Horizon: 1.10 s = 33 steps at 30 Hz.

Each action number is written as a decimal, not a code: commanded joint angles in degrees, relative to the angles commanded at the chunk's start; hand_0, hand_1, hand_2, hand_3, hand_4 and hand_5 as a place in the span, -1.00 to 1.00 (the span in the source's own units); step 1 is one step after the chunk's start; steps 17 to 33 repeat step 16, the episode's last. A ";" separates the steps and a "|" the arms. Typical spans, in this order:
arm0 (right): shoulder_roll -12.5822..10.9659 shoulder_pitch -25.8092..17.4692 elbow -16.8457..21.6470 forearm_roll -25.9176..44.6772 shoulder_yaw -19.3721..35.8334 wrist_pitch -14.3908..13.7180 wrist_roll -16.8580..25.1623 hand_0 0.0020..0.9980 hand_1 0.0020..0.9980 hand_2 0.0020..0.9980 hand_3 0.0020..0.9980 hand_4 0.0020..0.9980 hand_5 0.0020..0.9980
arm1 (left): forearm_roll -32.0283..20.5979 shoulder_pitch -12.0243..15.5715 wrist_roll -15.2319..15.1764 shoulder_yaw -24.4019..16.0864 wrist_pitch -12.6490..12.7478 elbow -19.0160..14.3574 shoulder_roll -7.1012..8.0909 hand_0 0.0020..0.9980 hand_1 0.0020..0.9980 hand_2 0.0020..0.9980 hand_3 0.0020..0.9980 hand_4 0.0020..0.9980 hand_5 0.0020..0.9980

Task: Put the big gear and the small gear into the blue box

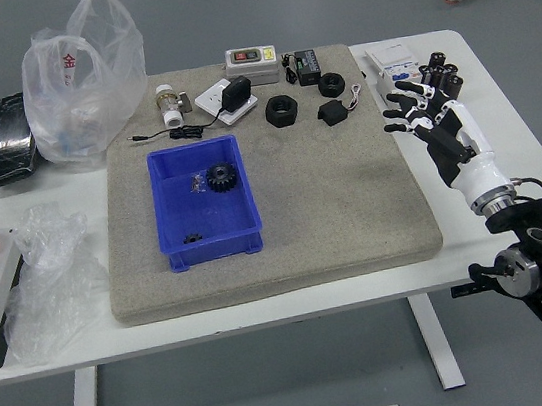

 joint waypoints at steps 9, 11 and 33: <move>0.89 -0.21 -1.14 2.38 1.85 -1.07 0.66 0.04 0.23 0.33 0.38 0.28 -0.44 | -0.14 -0.07 -0.03 0.07 0.03 0.01 0.05 0.30 0.16 0.11 0.30 0.35 -0.28; 0.84 -0.46 -1.56 3.43 2.23 -1.16 0.96 0.04 0.23 0.33 0.38 0.28 -0.44 | -0.16 -0.07 -0.07 0.10 0.04 0.01 0.05 0.30 0.16 0.11 0.30 0.35 -0.28; 0.55 -0.93 -1.92 4.34 2.83 -1.12 1.09 0.05 0.25 0.34 0.38 0.28 -0.41 | -0.45 -0.10 -0.25 0.35 0.08 0.04 0.00 0.30 0.16 0.11 0.30 0.35 -0.28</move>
